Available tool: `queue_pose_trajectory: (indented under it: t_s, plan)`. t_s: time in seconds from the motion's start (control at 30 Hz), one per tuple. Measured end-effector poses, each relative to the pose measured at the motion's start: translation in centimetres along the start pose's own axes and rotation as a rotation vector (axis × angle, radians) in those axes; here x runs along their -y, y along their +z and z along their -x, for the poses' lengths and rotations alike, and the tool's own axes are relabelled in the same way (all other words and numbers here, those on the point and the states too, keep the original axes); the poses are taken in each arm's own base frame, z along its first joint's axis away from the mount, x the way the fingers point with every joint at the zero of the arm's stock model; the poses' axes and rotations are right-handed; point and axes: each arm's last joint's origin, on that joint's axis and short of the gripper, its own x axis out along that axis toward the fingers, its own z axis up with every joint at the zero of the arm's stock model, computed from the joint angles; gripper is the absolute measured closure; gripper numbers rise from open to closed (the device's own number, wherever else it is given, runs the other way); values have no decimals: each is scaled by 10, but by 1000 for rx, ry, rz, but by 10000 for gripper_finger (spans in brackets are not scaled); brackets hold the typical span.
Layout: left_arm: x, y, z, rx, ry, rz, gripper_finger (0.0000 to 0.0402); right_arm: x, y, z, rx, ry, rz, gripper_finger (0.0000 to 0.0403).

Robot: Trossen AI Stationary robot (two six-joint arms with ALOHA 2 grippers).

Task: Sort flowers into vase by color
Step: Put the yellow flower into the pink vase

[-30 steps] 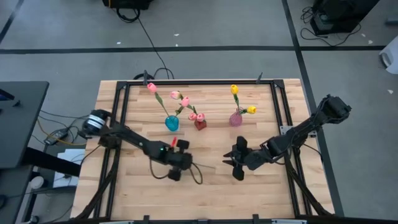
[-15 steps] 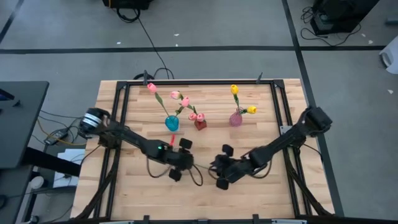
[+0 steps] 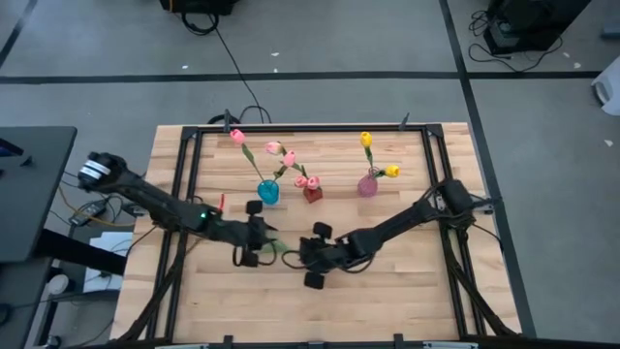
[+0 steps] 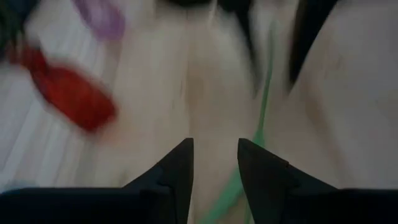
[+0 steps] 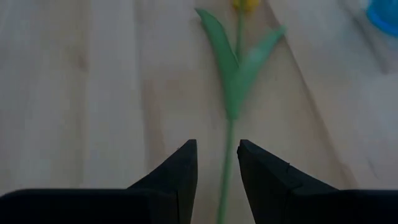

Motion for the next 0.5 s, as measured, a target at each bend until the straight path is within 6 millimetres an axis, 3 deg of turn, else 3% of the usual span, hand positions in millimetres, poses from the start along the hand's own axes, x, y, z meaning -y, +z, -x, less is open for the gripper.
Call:
queue_pose_trajectory:
  t_s: [0.2,0.5]
  plan:
    - [-3,-2,24,255,-40,41,270,-7,12,-21,-68,-53,66,273]
    - [-14,-15,56,382,-17,119,270,2,16,-46,-83,-82,101,273]
